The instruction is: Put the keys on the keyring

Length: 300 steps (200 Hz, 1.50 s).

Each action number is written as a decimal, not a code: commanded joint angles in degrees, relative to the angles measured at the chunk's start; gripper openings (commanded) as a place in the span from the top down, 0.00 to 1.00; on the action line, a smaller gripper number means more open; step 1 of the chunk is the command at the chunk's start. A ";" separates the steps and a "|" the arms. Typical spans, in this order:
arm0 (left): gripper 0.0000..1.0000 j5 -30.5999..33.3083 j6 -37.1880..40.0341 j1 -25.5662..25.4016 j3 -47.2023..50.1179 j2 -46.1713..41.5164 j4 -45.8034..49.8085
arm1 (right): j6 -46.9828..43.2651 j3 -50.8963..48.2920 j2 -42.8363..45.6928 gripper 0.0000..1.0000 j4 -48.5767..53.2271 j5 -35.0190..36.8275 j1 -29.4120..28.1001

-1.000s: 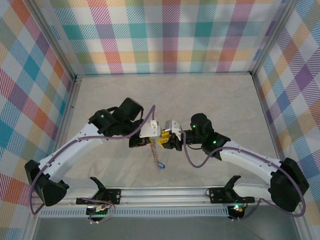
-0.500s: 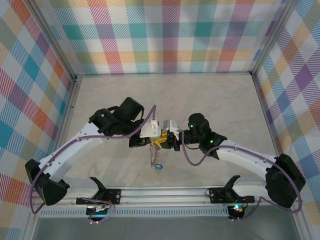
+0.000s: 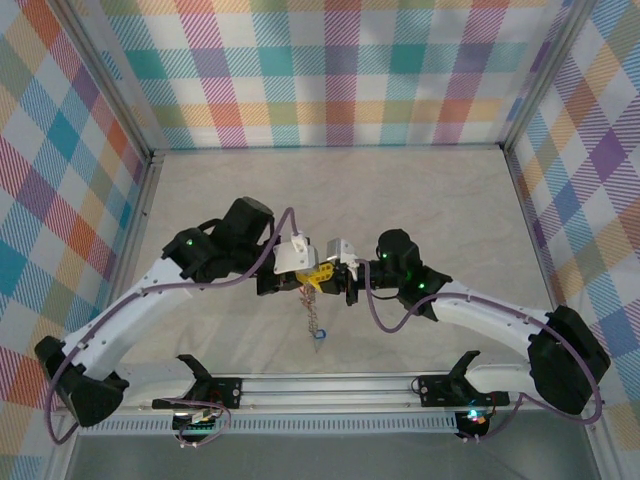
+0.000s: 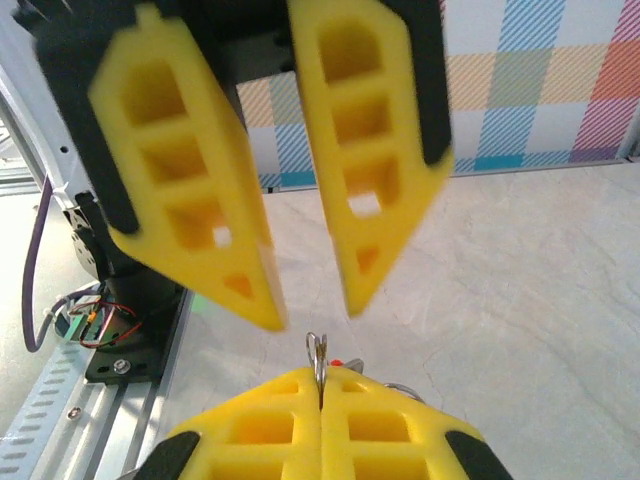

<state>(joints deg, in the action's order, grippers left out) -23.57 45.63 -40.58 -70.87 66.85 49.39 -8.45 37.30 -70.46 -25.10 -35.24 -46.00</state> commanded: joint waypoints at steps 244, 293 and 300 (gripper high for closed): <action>1.00 -1.97 -0.16 2.54 0.04 -0.38 1.55 | -10.37 -1.36 5.80 0.77 5.64 1.16 -0.94; 1.00 0.75 6.26 1.27 -7.57 3.09 10.26 | -12.44 1.29 5.27 0.72 10.10 0.89 -0.94; 1.00 1.26 6.65 0.95 -8.49 3.90 11.35 | -11.55 1.26 4.96 0.71 9.03 0.88 -0.96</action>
<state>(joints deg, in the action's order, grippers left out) -24.03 47.86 -38.59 -75.18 69.41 54.81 -18.46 37.12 -65.25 -18.26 -32.82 -46.59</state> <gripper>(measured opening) 0.049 0.267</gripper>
